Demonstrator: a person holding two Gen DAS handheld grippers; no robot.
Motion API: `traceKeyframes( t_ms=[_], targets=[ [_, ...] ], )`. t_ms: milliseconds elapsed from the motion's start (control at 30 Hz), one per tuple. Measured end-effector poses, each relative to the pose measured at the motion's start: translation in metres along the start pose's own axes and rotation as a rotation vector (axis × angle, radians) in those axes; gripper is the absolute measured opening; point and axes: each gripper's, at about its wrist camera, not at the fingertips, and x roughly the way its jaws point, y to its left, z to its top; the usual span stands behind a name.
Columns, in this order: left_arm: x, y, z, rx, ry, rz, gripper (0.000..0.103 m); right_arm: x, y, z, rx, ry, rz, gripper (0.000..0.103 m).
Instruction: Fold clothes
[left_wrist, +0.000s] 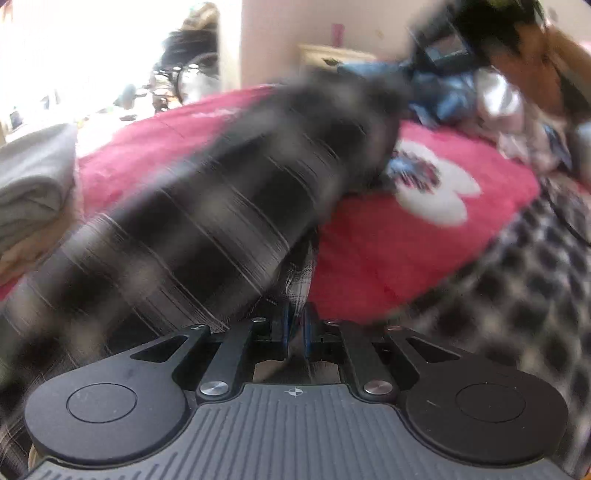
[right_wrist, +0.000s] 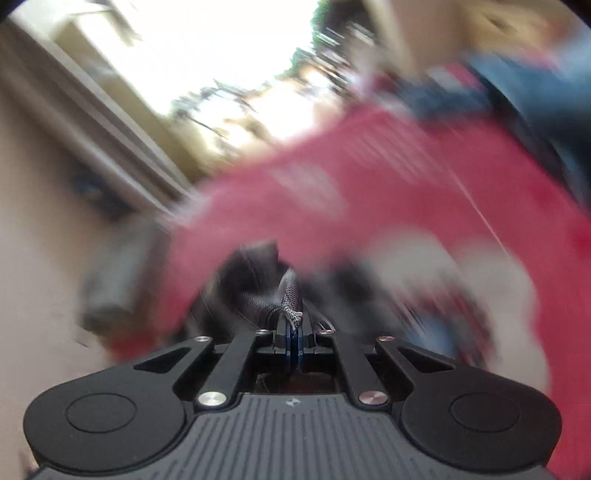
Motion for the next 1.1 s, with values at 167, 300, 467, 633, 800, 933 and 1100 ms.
traceKeyframes(
  t_ms=[167,300,467,633,800,933,1100],
  targets=[
    [0.003,0.001,-0.003,0.009,0.034,-0.004,0.007,0.001,-0.065,-0.032,0.180,0.094,-0.030,0.014],
    [0.005,0.004,0.001,-0.020,0.049,-0.013,0.009,-0.011,-0.091,-0.022,0.213,0.032,-0.056,0.044],
    [0.001,0.004,0.002,-0.045,0.052,-0.034,0.017,0.022,-0.057,0.033,-0.098,-0.021,-0.070,0.054],
    [-0.016,0.006,-0.002,-0.084,0.059,-0.030,0.023,0.110,-0.036,0.071,-0.166,0.077,-0.051,0.060],
    [-0.039,0.013,-0.001,-0.123,0.025,-0.003,0.031,0.142,-0.019,0.065,-0.217,0.079,-0.060,0.010],
    [-0.037,0.027,0.004,-0.192,-0.015,0.024,0.032,0.104,-0.014,0.067,-0.209,-0.025,-0.010,0.003],
    [-0.020,0.042,0.008,-0.271,-0.016,0.050,0.032,-0.009,-0.058,0.084,0.006,-0.264,-0.075,0.003]
  ],
)
